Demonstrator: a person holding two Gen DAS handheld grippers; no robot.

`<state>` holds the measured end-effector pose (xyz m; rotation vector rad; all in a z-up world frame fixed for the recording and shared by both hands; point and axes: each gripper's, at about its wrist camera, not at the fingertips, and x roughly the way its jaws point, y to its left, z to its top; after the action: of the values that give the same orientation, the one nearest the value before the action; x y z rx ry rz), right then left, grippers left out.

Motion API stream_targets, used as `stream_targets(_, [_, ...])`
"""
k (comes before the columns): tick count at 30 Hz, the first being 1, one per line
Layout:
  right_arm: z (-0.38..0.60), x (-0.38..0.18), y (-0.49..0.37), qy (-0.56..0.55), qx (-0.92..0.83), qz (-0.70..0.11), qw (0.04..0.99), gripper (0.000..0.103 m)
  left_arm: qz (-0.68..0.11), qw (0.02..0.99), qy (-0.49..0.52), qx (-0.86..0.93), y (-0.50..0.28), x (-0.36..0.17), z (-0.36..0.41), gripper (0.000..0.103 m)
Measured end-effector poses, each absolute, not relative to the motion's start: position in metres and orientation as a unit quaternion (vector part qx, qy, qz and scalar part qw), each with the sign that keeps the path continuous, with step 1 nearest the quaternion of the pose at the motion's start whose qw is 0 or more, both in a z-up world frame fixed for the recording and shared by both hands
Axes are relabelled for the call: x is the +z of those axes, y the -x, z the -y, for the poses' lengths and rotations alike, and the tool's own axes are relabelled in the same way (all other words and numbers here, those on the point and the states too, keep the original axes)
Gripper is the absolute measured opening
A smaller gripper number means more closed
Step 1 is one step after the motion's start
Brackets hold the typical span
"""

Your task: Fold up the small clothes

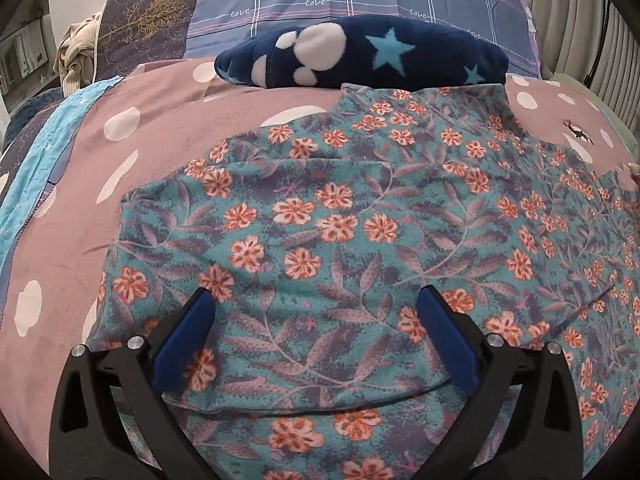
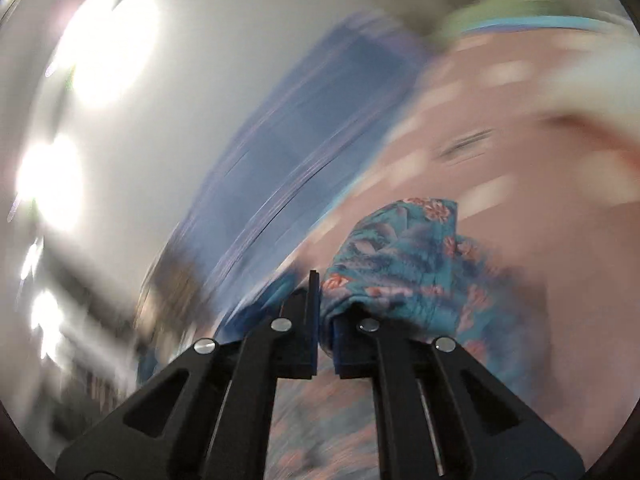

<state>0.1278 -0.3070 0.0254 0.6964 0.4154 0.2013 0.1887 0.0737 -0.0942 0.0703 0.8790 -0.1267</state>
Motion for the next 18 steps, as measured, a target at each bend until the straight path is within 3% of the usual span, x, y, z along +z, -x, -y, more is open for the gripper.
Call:
stream_targets(3, [0.193,-0.003,-0.162,-0.255,0.223,-0.29,0.895,0.005,-0.425,0.903,-0.03,-0.064,-0.189,-0.094,-0.074,0.102])
stream_targets(8, [0.124,-0.067,-0.183,-0.192,0.225,-0.391,0.871,0.006,-0.422,0.903,-0.008,-0.08,-0.188,-0.091,-0.081,0.1])
stream_targets(13, [0.119,-0.081,-0.173,-0.185,0.228,-0.405,0.866,0.012,-0.425,0.885,0.094,-0.169,-0.182,-0.074,-0.092,0.084])
stream_targets(18, [0.109,-0.077,-0.168,-0.156,0.255,-0.405,0.864,0.013,-0.444,0.839,0.178,-0.262,-0.178,-0.065,-0.076,0.084])
